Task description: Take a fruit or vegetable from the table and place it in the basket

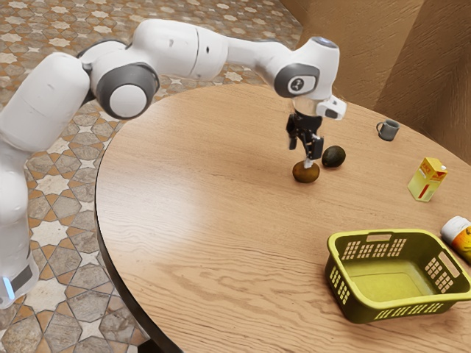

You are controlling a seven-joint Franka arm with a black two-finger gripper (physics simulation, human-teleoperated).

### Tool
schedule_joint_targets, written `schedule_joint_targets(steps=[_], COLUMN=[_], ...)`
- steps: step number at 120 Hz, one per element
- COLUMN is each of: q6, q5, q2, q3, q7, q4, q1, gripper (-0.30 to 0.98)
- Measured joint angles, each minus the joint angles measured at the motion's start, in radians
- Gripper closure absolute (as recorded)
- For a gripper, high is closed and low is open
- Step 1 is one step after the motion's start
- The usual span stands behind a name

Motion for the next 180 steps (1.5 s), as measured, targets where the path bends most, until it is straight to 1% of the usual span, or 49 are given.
schedule_joint_targets(steps=[64,151,157,165,180], q6=[0.1,0.151,0.158,0.17,0.185], q5=[-0.001,-0.003,-0.003,-0.003,-0.032], q2=[0.044,0.1,0.101,0.102,0.104], q3=[-0.024,-0.025,-0.025,-0.026,-0.021], q7=[0.151,0.223,0.225,0.225,0.222], q4=[0.0,0.0,0.0,0.0,0.0], q1=[0.009,0.017,0.017,0.017,0.017], gripper=[0.0,0.0,0.04,0.14,0.32])
